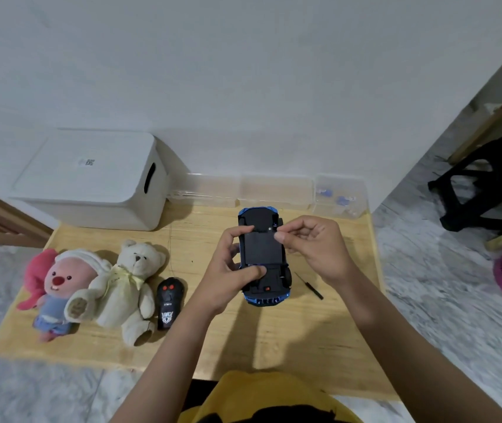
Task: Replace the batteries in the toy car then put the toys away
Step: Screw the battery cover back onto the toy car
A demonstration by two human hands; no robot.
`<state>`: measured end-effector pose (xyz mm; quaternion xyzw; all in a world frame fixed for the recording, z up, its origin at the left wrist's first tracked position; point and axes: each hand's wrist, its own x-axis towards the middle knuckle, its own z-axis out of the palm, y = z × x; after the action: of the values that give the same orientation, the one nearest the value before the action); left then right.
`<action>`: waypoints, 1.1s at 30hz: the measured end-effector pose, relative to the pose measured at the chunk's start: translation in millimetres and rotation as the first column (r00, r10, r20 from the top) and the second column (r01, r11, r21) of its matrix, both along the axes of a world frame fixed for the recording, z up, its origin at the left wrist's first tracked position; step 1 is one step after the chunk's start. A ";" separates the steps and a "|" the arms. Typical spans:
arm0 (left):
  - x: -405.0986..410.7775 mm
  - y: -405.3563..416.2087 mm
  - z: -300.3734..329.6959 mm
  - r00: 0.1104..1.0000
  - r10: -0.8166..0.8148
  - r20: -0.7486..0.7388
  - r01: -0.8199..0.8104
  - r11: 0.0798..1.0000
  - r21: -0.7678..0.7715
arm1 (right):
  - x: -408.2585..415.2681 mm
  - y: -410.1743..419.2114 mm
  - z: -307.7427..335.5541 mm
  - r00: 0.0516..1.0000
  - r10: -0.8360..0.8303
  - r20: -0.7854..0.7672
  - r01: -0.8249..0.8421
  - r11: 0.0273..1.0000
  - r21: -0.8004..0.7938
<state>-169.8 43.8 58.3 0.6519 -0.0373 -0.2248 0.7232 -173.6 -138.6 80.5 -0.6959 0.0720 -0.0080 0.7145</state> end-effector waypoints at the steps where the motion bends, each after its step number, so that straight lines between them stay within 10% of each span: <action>1: -3.7 -1.1 1.1 1.000 -0.007 -0.002 0.007 1.000 -0.002 | -2.3 0.2 1.5 1.000 -0.004 0.002 0.004 1.000 0.008; 33: -30.4 68.2 16.2 0.996 -0.067 0.052 0.071 0.995 -0.073 | -38.8 66.8 30.5 1.000 -0.018 -0.012 0.014 0.965 -0.263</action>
<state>-200.3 112.1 74.5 0.6281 -0.0863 -0.2318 0.7378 -212.4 -71.8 111.0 -0.7841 0.0811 -0.0183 0.6151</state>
